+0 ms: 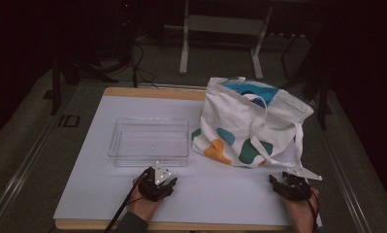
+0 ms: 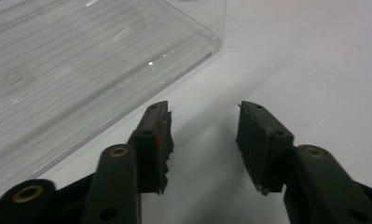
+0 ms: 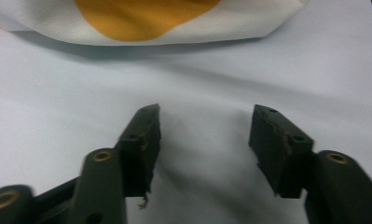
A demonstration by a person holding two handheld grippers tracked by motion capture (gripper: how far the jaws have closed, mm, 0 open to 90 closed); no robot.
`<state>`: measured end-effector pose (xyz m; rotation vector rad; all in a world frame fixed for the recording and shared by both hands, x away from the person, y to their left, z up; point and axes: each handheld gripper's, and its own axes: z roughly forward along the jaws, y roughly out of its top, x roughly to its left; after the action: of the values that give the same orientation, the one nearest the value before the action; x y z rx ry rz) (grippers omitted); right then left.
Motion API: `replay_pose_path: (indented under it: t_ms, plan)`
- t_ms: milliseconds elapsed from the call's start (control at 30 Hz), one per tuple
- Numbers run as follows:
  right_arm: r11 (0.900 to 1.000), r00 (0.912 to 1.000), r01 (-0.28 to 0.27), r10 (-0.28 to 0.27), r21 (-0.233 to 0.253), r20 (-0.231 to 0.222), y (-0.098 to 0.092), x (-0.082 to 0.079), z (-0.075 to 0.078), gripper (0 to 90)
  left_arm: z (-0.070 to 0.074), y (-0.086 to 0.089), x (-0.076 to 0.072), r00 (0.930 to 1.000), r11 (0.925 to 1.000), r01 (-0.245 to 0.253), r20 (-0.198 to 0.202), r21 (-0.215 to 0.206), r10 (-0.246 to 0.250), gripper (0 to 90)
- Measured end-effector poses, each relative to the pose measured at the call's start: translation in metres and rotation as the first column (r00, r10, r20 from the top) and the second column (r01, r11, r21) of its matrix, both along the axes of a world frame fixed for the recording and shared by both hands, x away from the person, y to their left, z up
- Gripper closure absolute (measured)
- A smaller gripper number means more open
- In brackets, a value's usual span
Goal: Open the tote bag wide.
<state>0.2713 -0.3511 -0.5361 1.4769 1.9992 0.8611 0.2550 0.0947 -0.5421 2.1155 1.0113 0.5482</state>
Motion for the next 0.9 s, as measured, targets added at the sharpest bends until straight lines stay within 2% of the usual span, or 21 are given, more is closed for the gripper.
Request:
replay_pose_path:
  t_ms: [100, 300, 467, 567, 600, 733, 800, 833, 900]
  plan:
    - [1.0, 0.9998, -0.02, 0.02, 0.004, 0.002, 0.0, 0.001, 0.0, 49.8, 0.0, 0.0, 0.0, 0.9999, 0.9999, 0.016, -0.002, -0.005, -0.016, 57.5]
    - [1.0, 0.9997, -0.022, 0.022, 0.014, 0.001, -0.002, 0.002, 0.001, 53.2, 0.0, -0.002, -0.002, 0.9994, 0.9994, 0.034, 0.008, 0.008, -0.034, 62.2]
    - [0.999, 0.9995, -0.033, 0.033, 0.018, -0.002, -0.003, 0.001, 0.002, 61.5, 0.002, -0.001, -0.002, 0.998, 0.998, 0.064, 0.0, -0.008, -0.064, 63.5]
    - [1.0, 0.9997, -0.022, 0.022, 0.023, -0.005, -0.004, -0.001, 0.002, 62.2, 0.003, -0.002, -0.003, 0.997, 0.997, 0.078, 0.005, -0.004, -0.078, 65.0]
    - [1.0, 0.9998, -0.019, 0.019, 0.021, -0.006, -0.006, -0.003, 0.003, 64.3, 0.009, -0.004, -0.004, 0.9924, 0.9926, 0.122, 0.015, -0.001, -0.122, 66.2]
    - [0.999, 0.9999, -0.011, 0.011, 0.031, 0.0, -0.011, -0.002, 0.007, 70.0, 0.019, -0.004, -0.005, 0.9876, 0.9871, 0.156, 0.022, -0.034, -0.156, 66.5]
    - [0.999, 0.9999, 0.007, -0.007, 0.033, 0.008, -0.015, -0.001, 0.011, 77.0, 0.025, -0.004, -0.006, 0.986, 0.9853, 0.165, 0.029, -0.042, -0.164, 66.5]
    - [0.999, 0.9999, 0.013, -0.013, 0.033, 0.005, -0.017, -0.001, 0.012, 83.7, 0.028, -0.003, -0.005, 0.985, 0.9841, 0.173, 0.015, -0.042, -0.172, 66.5]
    - [1.0, 0.9998, 0.02, -0.02, 0.019, -0.002, -0.02, 0.0, 0.016, 87.2, 0.034, -0.003, -0.004, 0.9847, 0.9844, 0.174, 0.019, -0.028, -0.173, 67.4]
